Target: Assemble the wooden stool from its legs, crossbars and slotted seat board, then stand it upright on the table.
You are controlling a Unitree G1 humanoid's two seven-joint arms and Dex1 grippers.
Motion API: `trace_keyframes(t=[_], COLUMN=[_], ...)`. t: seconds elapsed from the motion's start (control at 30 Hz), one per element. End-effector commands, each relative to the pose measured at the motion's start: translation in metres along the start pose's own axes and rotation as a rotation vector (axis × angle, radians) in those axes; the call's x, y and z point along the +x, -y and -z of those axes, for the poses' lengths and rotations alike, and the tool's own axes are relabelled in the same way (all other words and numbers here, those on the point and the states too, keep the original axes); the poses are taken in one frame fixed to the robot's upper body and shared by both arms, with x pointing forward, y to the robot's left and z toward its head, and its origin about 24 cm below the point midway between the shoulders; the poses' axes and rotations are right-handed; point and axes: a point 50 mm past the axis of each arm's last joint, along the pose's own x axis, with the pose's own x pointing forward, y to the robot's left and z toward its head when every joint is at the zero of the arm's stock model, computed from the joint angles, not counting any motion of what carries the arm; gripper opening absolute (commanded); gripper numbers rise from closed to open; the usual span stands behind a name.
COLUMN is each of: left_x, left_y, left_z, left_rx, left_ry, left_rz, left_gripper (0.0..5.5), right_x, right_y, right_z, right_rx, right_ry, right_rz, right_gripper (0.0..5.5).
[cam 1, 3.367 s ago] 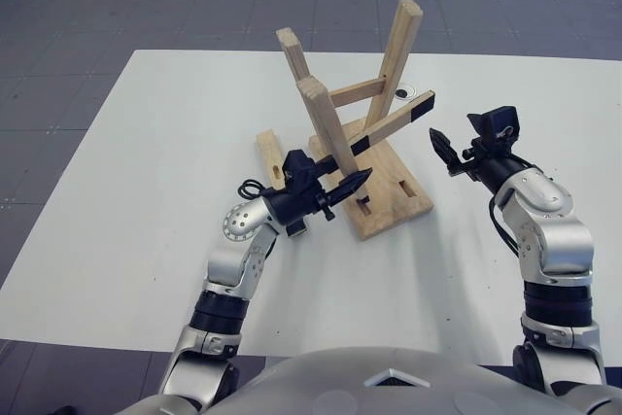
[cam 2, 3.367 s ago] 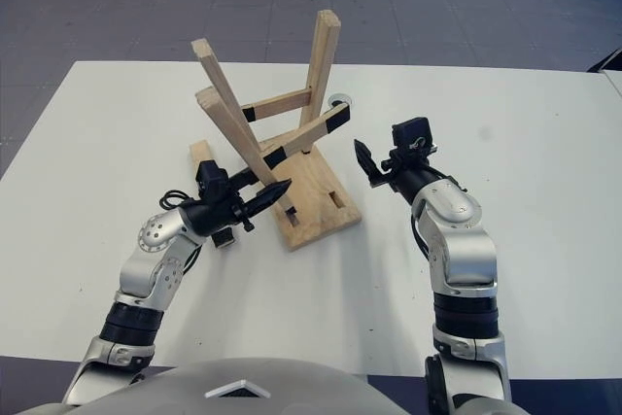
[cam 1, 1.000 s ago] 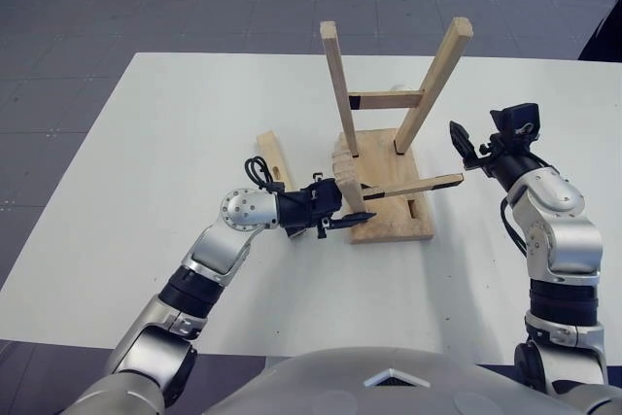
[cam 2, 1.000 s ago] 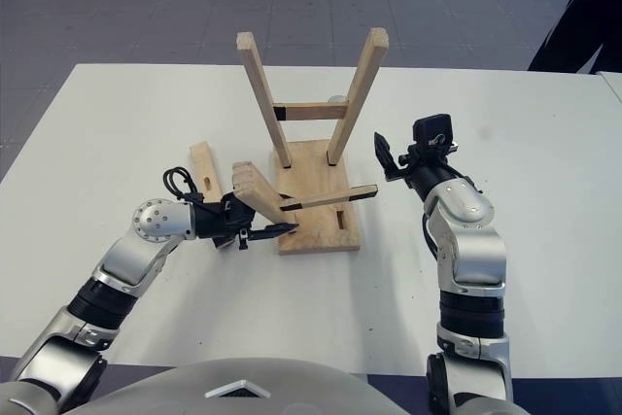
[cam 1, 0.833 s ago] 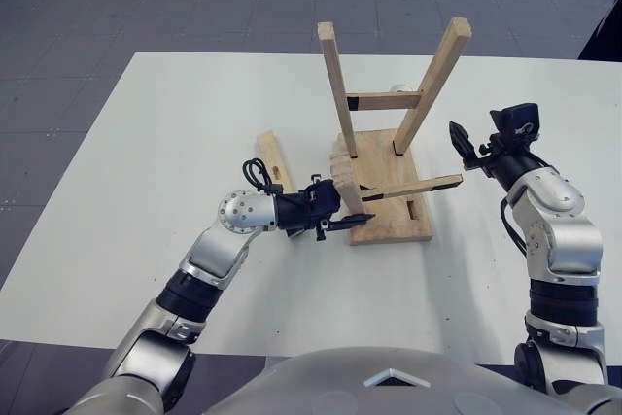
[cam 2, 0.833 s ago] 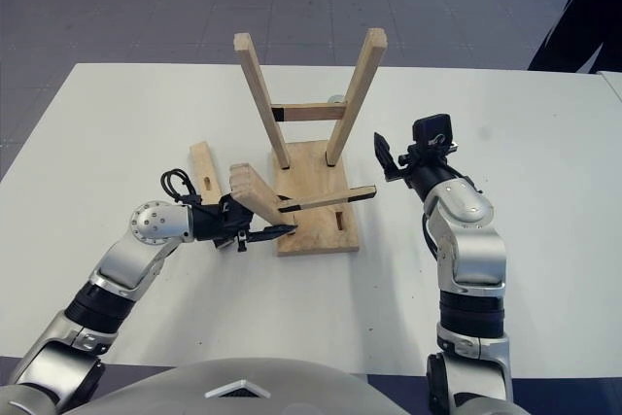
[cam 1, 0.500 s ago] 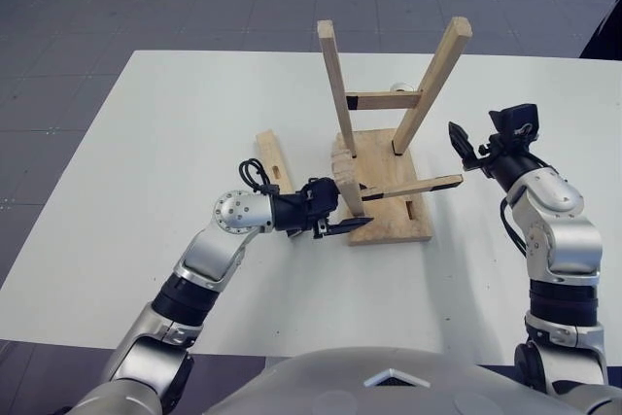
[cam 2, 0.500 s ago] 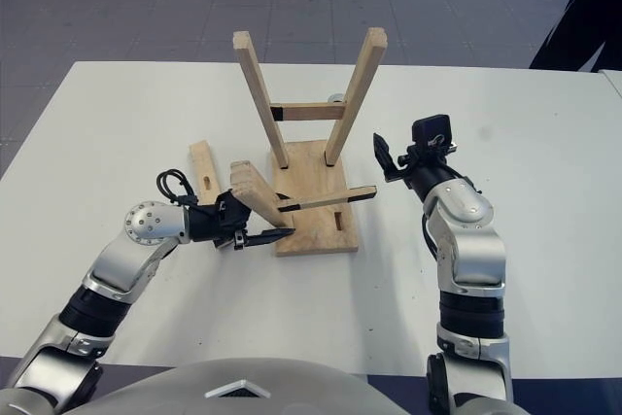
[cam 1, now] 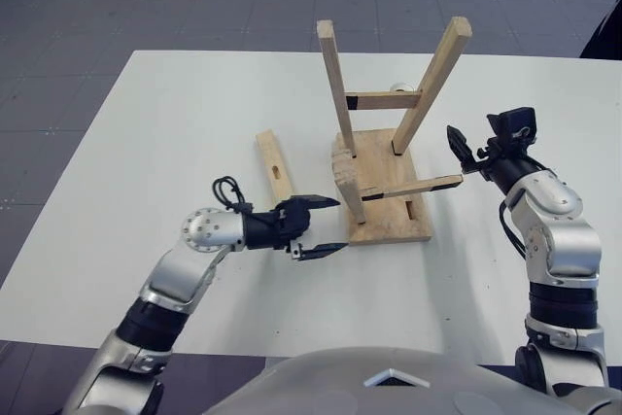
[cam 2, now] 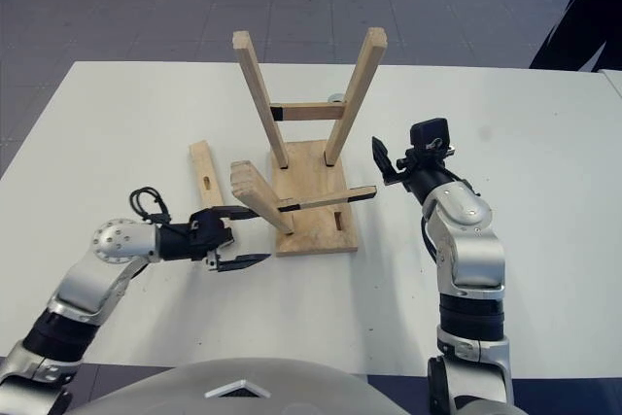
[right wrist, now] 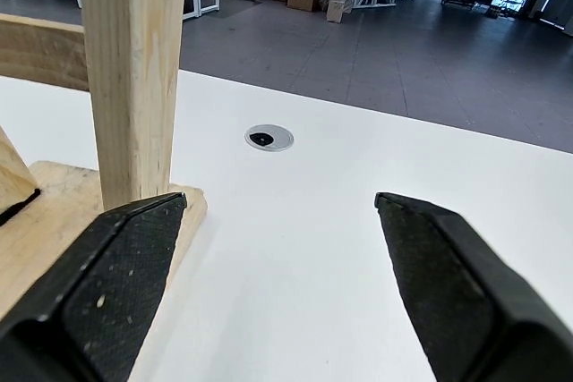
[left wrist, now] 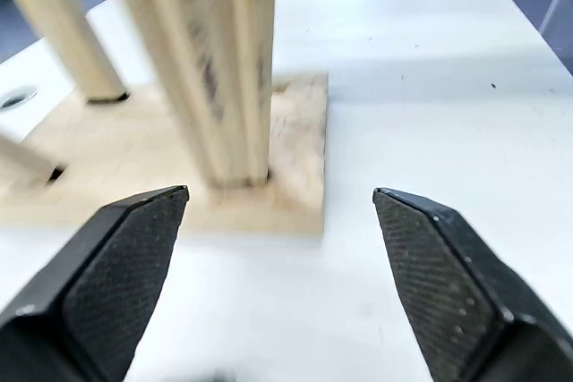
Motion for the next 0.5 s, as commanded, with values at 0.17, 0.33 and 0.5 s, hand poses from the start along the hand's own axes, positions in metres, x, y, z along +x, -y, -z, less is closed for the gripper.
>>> trace_keyframes(t=[0.17, 0.33, 0.5], left_x=[-0.057, -0.058, -0.033], left_y=[-0.038, -0.047, -0.042], left_z=[-0.050, -0.137, -0.184], left_rx=[-0.199, -0.253, -0.379], left_ry=[0.299, 0.679, 0.761], left_rz=[-0.440, -0.499, -0.457], left_gripper=[3.82, 3.82, 3.82], right_x=[-0.037, -0.040, -0.041], right_y=[-0.002, -0.014, -0.032], right_z=[0.029, 0.040, 0.055], right_rx=[-0.078, -0.086, -0.104], right_ry=[-0.151, -0.198, -0.244], right_rz=[-0.193, -0.305, -0.388], right_gripper=[3.90, 3.90, 3.90])
